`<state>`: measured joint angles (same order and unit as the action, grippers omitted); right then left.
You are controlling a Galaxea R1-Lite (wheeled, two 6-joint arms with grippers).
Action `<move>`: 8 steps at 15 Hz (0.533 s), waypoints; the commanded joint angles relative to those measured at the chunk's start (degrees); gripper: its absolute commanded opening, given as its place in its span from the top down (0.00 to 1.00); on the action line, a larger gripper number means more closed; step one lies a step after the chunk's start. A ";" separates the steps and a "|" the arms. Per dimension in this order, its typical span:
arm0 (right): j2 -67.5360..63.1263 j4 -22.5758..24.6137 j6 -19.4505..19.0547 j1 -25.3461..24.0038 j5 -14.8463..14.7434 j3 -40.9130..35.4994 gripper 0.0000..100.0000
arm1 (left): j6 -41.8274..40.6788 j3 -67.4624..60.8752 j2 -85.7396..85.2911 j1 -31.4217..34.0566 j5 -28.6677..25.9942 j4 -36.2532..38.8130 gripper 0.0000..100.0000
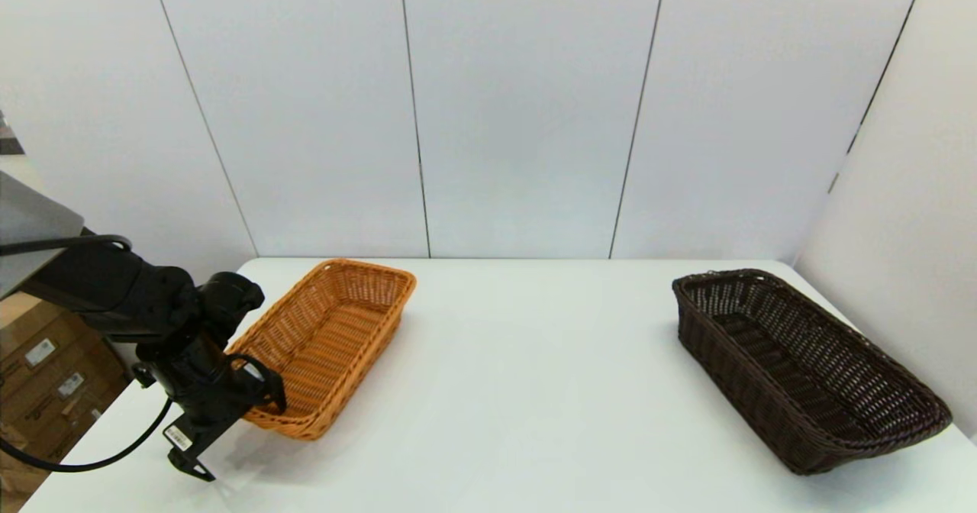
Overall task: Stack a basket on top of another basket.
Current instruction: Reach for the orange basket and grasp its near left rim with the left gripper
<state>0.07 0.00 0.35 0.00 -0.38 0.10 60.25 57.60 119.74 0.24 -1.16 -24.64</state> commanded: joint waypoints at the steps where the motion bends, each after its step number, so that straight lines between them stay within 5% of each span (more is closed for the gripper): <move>1: -0.07 0.00 0.00 0.00 -0.06 -0.01 0.00 | 0.49 0.06 0.23 0.02 -0.07 -0.24 1.00; 8: 0.01 0.00 0.00 0.00 0.03 -0.01 0.00 | 0.66 0.06 0.76 -0.16 1.25 -0.15 1.00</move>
<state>0.07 0.00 0.35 0.00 -0.38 0.10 60.58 57.66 120.24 0.11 0.00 -24.59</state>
